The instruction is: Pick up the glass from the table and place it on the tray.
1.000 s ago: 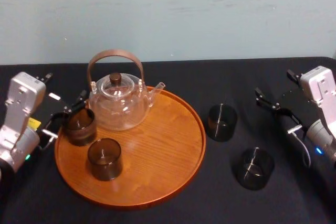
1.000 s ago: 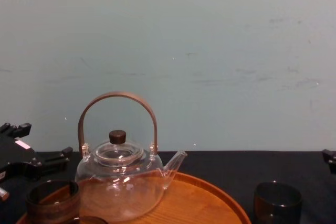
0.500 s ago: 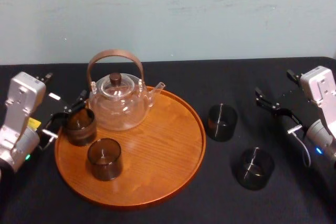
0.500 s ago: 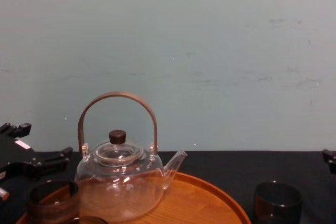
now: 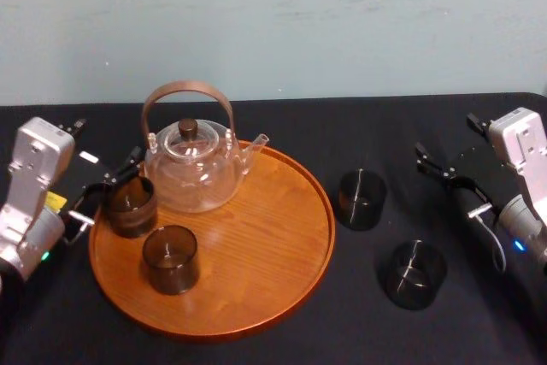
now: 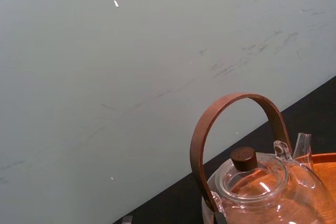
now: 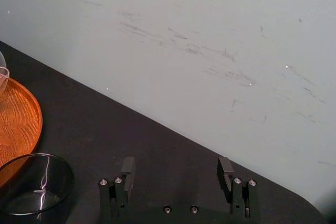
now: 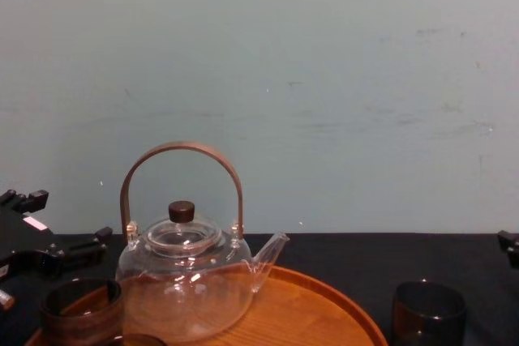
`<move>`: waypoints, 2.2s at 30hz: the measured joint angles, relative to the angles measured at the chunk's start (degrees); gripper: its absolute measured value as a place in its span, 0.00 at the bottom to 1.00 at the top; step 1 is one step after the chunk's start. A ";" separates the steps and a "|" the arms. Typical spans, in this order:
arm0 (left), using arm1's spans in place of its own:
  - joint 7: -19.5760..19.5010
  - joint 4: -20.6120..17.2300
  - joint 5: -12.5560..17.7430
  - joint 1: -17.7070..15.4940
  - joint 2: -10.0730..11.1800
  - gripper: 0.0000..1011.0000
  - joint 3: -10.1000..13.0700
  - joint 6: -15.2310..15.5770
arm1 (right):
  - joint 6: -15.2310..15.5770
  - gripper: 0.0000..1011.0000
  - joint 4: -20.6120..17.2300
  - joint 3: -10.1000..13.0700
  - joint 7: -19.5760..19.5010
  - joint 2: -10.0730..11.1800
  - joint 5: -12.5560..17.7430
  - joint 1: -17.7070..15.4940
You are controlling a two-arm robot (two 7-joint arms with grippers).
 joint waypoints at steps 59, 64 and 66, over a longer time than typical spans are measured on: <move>0.00 0.00 0.00 0.00 0.00 0.99 0.00 0.00 | 11.47 0.99 -20.60 17.33 20.68 12.57 13.88 -23.25; 0.00 0.00 0.00 0.00 0.00 0.99 0.00 0.00 | 10.26 0.99 -20.70 18.09 22.78 13.84 13.60 -24.88; 0.00 0.00 0.00 0.00 -0.01 0.99 0.00 0.00 | 9.75 0.99 -20.64 18.45 23.76 14.38 13.14 -25.63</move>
